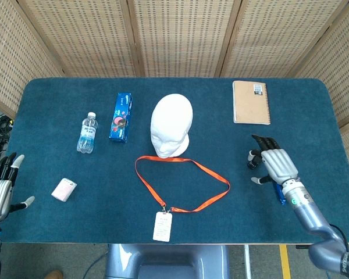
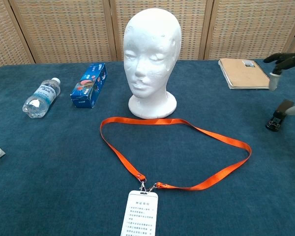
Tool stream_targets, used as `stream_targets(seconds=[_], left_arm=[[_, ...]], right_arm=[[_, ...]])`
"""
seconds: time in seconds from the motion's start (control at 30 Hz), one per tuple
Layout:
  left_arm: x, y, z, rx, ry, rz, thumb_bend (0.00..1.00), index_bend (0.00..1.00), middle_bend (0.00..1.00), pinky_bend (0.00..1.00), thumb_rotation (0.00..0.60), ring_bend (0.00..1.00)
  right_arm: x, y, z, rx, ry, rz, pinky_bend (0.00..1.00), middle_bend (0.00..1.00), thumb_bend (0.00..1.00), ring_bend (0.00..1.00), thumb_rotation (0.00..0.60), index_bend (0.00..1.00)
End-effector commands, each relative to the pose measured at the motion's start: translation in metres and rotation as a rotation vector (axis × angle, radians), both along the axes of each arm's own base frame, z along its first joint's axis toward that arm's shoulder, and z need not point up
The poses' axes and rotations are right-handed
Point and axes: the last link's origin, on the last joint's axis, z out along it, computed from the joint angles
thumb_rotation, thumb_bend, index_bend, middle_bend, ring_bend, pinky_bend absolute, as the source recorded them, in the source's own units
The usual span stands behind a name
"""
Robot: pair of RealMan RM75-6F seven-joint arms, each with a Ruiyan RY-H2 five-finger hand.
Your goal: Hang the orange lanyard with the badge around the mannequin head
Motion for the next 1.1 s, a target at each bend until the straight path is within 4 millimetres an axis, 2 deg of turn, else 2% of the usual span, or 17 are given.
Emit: stream_targets(seconds=[0.03, 0.17, 0.27, 0.4, 0.73, 1.1], left_arm=[[-0.002, 0.002, -0.001, -0.002, 0.002, 0.010, 0.00, 0.00, 0.00, 0.00, 0.600, 0.00], [-0.006, 0.004, -0.002, -0.002, 0.013, 0.023, 0.00, 0.00, 0.00, 0.00, 0.600, 0.00], [-0.006, 0.005, -0.002, -0.001, 0.012, 0.025, 0.00, 0.00, 0.00, 0.00, 0.600, 0.00], [-0.008, 0.005, -0.001, 0.003, 0.007, 0.031, 0.00, 0.00, 0.00, 0.00, 0.600, 0.00], [-0.008, 0.005, -0.001, -0.002, 0.010, 0.031, 0.00, 0.00, 0.00, 0.00, 0.600, 0.00], [-0.008, 0.005, -0.002, -0.004, 0.011, 0.033, 0.00, 0.00, 0.00, 0.00, 0.600, 0.00]], right_arm=[[0.016, -0.016, -0.021, 0.046, -0.003, -0.005, 0.00, 0.00, 0.35, 0.00, 0.600, 0.46], [0.032, -0.028, -0.048, 0.100, -0.016, -0.026, 0.00, 0.00, 0.40, 0.00, 0.600, 0.46], [0.036, -0.035, -0.064, 0.111, -0.001, -0.050, 0.00, 0.00, 0.42, 0.00, 0.600, 0.47], [0.039, -0.032, -0.087, 0.153, 0.029, -0.078, 0.00, 0.00, 0.43, 0.00, 0.600, 0.48], [0.039, -0.023, -0.110, 0.163, 0.086, -0.098, 0.00, 0.00, 0.45, 0.00, 0.600, 0.49], [0.036, -0.018, -0.119, 0.164, 0.126, -0.111, 0.00, 0.00, 0.45, 0.00, 0.600, 0.49]])
